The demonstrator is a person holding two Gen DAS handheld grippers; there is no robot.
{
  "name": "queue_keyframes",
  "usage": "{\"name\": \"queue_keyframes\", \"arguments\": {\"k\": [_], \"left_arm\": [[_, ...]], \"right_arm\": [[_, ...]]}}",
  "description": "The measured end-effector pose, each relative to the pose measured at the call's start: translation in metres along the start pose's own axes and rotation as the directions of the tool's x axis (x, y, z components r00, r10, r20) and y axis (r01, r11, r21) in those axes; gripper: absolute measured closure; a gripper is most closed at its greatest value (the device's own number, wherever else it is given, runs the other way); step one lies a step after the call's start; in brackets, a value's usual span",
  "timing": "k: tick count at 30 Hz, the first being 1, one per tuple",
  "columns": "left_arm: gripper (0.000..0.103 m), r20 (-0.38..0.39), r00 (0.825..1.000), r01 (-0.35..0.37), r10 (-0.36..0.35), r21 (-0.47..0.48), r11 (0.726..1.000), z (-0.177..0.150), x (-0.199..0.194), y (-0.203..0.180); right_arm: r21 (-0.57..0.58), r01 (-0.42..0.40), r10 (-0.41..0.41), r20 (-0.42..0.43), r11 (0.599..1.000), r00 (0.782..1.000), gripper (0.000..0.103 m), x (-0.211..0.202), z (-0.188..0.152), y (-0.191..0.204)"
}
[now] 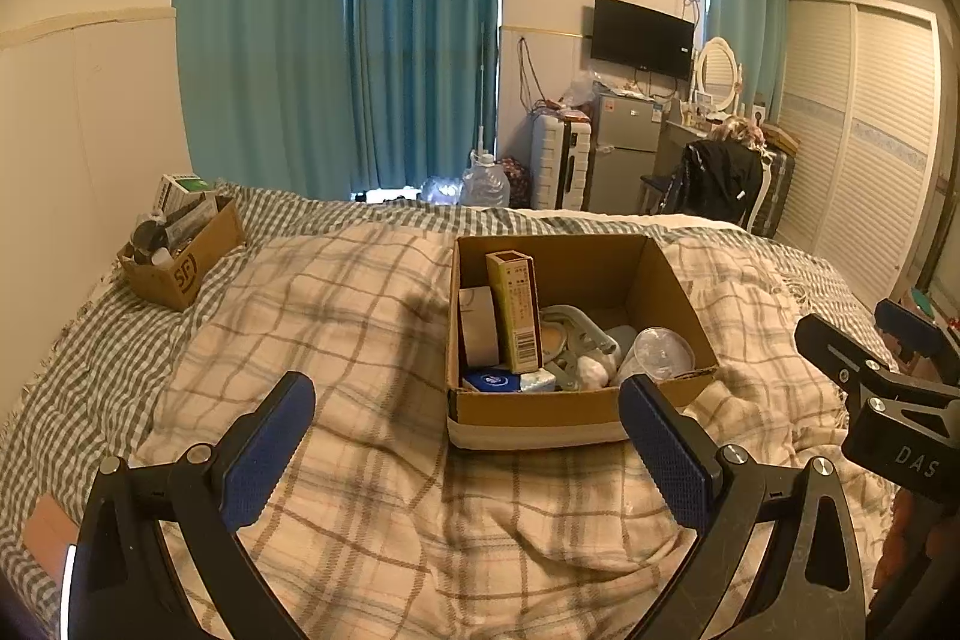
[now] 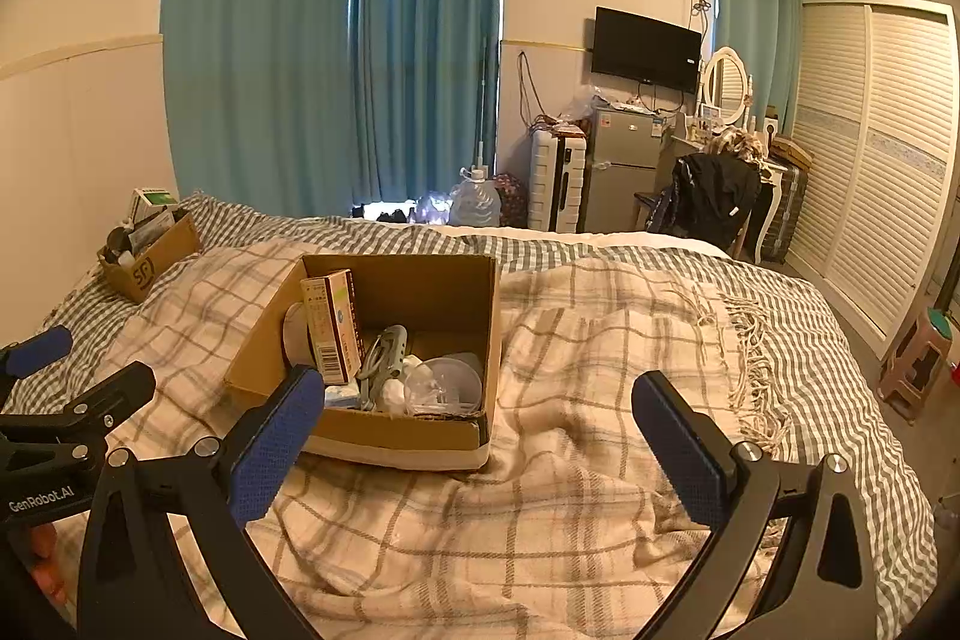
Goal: Organize objects
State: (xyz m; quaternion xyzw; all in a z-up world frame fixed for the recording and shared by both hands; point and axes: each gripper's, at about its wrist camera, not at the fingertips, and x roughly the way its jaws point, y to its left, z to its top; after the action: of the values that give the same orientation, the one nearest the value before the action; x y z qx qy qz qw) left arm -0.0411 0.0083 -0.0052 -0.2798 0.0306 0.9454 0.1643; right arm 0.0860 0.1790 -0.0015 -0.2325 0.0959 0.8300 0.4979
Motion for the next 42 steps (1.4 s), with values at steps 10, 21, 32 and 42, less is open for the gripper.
{"name": "queue_keyframes", "arguments": {"k": [10, 21, 32, 42], "left_arm": [[0.0, -0.002, 1.0, -0.001, 0.001, 0.0, 1.0, 0.0006, 0.0, 0.0013], [0.0, 0.002, 1.0, -0.003, 0.003, 0.009, 1.0, 0.0004, -0.0007, 0.0043], [0.0, -0.002, 1.0, -0.01, 0.01, 0.012, 1.0, 0.0002, 0.0001, 0.0045], [0.0, -0.011, 1.0, -0.001, 0.001, 0.015, 1.0, -0.0007, 0.0025, 0.0053]], "right_arm": [[0.003, 0.003, -0.003, -0.004, 1.0, 1.0, 0.0, 0.0012, -0.0008, -0.0011], [0.0, 0.004, -0.004, -0.014, 1.0, 1.0, 0.001, 0.0045, -0.0027, 0.0003], [-0.001, 0.011, -0.011, -0.024, 1.0, 1.0, 0.0, 0.0057, -0.004, 0.0001], [0.0, 0.016, -0.016, -0.028, 1.0, 0.999, 0.0, 0.0073, -0.0043, -0.0007]]}}
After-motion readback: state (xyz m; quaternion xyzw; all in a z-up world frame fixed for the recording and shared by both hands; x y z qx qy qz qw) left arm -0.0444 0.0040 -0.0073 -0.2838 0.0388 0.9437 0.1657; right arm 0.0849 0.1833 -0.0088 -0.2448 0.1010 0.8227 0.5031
